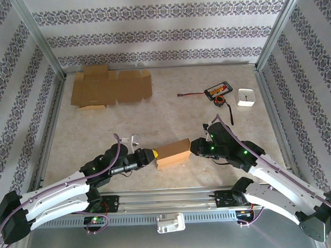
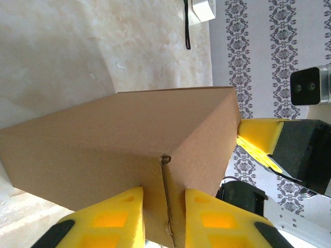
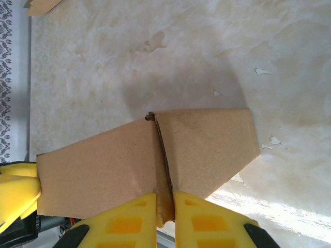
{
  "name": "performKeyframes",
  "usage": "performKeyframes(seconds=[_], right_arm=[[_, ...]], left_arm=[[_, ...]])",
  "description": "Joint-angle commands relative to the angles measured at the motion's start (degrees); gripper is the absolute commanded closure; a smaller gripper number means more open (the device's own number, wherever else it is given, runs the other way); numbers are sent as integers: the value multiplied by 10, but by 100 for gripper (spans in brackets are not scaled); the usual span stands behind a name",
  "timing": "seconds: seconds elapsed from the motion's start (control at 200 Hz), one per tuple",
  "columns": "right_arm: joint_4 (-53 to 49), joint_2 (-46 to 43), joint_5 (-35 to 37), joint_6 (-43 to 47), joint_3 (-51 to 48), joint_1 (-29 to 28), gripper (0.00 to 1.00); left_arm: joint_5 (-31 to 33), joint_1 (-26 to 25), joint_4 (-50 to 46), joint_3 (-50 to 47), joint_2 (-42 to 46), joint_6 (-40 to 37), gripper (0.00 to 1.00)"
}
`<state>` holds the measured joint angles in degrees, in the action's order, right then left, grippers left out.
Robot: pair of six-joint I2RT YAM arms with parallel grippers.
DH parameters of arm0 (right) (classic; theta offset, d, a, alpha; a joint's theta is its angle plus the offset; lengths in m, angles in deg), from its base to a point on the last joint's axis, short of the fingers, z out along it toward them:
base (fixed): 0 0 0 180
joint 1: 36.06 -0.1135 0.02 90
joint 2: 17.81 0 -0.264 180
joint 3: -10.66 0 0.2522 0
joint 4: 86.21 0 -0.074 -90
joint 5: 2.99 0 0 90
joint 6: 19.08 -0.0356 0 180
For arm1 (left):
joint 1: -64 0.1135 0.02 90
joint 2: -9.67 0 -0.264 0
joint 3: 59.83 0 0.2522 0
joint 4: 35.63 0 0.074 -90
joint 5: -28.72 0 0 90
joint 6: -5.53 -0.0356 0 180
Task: Fold the paper box
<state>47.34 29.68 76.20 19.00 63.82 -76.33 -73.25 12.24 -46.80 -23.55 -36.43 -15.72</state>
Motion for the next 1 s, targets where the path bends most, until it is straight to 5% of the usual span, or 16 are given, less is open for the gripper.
performKeyframes(seconds=[0.0, 0.1, 0.175, 0.39, 0.54, 0.72, 0.869, 0.999], right_arm=[[-79, 45, 31, 22, -18, 0, 87], [-82, 69, 48, 42, -28, 0, 89], [-91, 74, 24, 51, -22, -4, 89], [-246, -22, 33, 22, -13, -40, 77], [-349, -106, 62, 14, 33, -34, 56], [-351, -90, 63, 68, 86, 15, 40], [-274, -12, -45, 124, 46, 57, 30], [-152, 44, -123, 118, -20, 53, 28]], left_arm=[[-20, -16, -115, -16, -23, -38, 79], [-36, -16, -41, -65, -69, -14, 93], [-74, -32, 35, -67, -101, -7, 95], [-24, -138, -62, 14, -115, -39, 91], [48, -203, -126, 42, -95, -83, 74], [97, -209, -123, 50, -83, -79, 54], [148, -209, -124, 17, -81, 16, 41], [188, -209, -24, -19, -88, 26, 26]])
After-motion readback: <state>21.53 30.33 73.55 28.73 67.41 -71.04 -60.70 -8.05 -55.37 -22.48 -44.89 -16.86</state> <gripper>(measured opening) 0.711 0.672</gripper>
